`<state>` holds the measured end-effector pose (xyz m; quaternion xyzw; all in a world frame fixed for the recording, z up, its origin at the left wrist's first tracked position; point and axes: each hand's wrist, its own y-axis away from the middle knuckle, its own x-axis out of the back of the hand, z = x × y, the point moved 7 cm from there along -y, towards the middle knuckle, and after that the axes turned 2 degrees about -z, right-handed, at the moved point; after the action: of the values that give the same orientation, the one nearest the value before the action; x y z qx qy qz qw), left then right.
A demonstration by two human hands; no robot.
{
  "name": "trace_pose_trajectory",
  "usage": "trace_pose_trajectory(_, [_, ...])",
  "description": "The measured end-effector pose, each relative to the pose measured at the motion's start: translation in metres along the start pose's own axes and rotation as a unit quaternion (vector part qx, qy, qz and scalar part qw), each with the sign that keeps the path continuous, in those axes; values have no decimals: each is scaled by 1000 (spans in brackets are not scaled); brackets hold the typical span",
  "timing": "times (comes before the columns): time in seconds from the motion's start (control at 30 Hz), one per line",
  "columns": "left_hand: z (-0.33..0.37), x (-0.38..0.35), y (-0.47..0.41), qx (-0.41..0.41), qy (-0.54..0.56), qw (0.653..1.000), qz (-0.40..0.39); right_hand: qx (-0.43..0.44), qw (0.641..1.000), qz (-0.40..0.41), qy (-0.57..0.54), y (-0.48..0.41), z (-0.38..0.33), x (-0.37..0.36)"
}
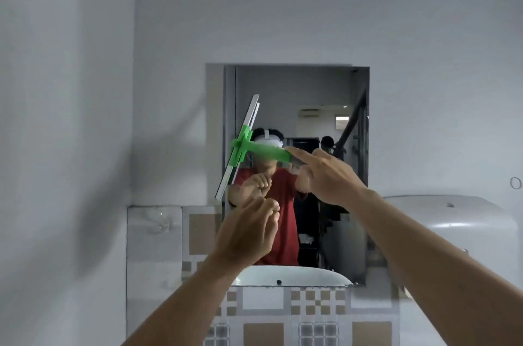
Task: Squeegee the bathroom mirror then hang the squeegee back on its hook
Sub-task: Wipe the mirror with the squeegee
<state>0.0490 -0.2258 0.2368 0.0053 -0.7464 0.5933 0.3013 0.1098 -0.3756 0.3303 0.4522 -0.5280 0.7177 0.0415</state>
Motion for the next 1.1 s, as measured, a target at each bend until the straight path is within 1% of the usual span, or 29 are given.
trace_pose_trajectory(0.07, [-23, -26, 11, 21, -13, 999, -47, -10, 1000, 20, 5, -20, 4, 8])
trace_pose_trajectory(0.23, [-74, -69, 6, 52, -106, 987, -108, 1, 999, 33, 31, -59, 7, 15])
trace_pose_trajectory(0.37, [-96, -81, -5, 71, -130, 981, -126, 24, 997, 50, 48, -79, 3, 18])
trace_pose_trajectory(0.43, [-104, -87, -9, 85, -120, 980, -135, 39, 994, 51, 83, -91, 0, 19])
trace_pose_trajectory(0.53, [-112, -93, -13, 91, -125, 980, -122, 54, 989, 53, 128, -110, 0, 25])
trace_pose_trajectory(0.7, [-113, -97, -10, 81, -135, 983, -92, 86, 987, 59, 119, -134, -4, 26])
trace_pose_trajectory(0.9, [-116, -100, -10, 94, -133, 979, -124, 88, 987, 32, 131, -136, -9, 19])
trace_pose_trajectory(1.1, [-119, -99, -9, 91, -129, 980, -122, 87, 985, 27, 147, -131, -11, 22])
